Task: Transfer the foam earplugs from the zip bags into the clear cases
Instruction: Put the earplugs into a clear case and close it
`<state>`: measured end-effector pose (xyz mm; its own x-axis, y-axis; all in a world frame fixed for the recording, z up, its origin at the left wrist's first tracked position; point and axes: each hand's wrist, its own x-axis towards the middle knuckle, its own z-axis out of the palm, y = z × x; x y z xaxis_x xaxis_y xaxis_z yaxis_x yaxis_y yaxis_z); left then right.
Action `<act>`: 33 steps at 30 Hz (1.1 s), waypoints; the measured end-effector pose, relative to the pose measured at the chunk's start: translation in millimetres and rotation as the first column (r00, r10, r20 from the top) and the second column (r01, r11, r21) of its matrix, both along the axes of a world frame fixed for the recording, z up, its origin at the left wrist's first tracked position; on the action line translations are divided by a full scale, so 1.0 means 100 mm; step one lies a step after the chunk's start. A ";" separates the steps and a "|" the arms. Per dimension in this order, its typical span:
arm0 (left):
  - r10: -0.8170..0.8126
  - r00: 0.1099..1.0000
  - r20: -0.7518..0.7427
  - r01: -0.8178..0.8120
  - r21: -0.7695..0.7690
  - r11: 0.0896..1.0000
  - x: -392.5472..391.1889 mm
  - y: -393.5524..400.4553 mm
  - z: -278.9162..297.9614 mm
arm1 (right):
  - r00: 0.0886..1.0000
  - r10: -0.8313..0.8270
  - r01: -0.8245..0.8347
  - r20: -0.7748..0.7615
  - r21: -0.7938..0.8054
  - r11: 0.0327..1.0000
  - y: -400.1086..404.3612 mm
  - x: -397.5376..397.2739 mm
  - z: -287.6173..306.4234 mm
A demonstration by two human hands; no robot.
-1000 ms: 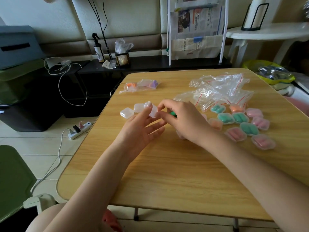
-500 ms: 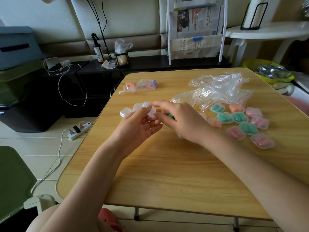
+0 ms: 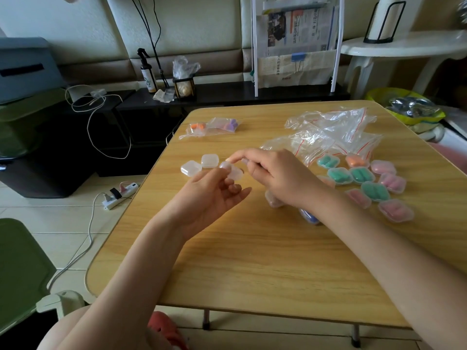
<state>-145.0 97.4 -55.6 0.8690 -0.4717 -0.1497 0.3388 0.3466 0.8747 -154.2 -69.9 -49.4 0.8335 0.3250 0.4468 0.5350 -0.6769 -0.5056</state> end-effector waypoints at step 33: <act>0.081 0.994 -0.067 -0.090 -0.134 0.987 0.00 0.05 0.01 | 0.943 -0.120 0.152 0.312 -0.080 0.985 0.10 0.06 -0.17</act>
